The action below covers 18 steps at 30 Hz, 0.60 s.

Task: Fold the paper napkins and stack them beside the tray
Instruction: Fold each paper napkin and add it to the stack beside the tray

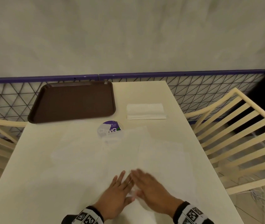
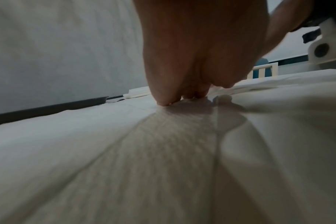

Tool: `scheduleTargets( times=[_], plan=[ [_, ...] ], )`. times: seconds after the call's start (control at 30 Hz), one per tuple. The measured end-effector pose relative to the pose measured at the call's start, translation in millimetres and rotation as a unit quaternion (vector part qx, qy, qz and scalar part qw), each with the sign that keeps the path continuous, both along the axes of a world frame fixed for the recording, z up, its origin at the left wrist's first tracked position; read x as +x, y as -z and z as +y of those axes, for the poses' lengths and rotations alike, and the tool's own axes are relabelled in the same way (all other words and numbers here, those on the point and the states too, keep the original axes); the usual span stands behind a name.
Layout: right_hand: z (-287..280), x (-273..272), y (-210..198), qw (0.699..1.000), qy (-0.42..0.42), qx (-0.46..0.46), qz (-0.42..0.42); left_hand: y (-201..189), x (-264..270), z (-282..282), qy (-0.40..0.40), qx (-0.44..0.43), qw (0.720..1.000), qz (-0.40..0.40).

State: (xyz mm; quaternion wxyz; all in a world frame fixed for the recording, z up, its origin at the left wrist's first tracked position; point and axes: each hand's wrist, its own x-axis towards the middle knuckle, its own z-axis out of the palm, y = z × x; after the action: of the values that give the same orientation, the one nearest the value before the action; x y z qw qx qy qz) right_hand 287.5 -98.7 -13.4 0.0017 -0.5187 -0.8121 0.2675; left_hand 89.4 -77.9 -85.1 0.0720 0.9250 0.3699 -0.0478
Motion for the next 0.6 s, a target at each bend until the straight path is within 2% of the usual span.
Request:
scheduleTargets(
  times=[0.03,0.1,0.13,0.17,0.2,0.27,0.33,0.4,0.47,0.53,0.6],
  plan=[
    [-2,4,4,0.998,-0.041,-0.038,-0.032,-1,-2,-1,-0.002,0.002,1.0,0.0],
    [-5,22,13,0.994,-0.07,-0.031,-0.075,-2,-11,-3,-0.007,0.006,1.0,0.006],
    [-9,32,17,0.995,-0.055,-0.02,-0.086,-3,-18,-4,-0.013,0.006,1.0,0.011],
    [-12,43,17,0.99,-0.033,-0.071,-0.118,-4,-26,-5,-0.022,0.003,1.0,0.013],
    [-13,54,26,0.987,-0.005,-0.055,-0.148,-3,-35,-5,-0.033,0.003,0.999,0.012],
    [-16,66,28,0.985,0.034,-0.079,-0.152,-3,-50,-5,-0.05,0.024,0.998,-0.001],
    [-19,66,15,0.983,0.065,-0.136,-0.1,-9,-57,-2,-0.045,0.048,0.998,-0.025],
    [-19,66,19,0.995,0.039,-0.073,-0.058,-23,-49,11,-0.058,0.064,0.995,-0.054],
    [-18,66,21,0.997,0.011,-0.063,-0.032,-44,-30,32,-0.096,0.075,0.985,-0.125],
    [-15,68,23,0.996,0.003,-0.086,-0.035,-59,-9,56,-0.1,-0.009,0.981,-0.165],
    [-13,71,20,0.994,0.001,-0.102,-0.032,-64,8,75,-0.111,-0.142,0.976,-0.12]
  ],
)
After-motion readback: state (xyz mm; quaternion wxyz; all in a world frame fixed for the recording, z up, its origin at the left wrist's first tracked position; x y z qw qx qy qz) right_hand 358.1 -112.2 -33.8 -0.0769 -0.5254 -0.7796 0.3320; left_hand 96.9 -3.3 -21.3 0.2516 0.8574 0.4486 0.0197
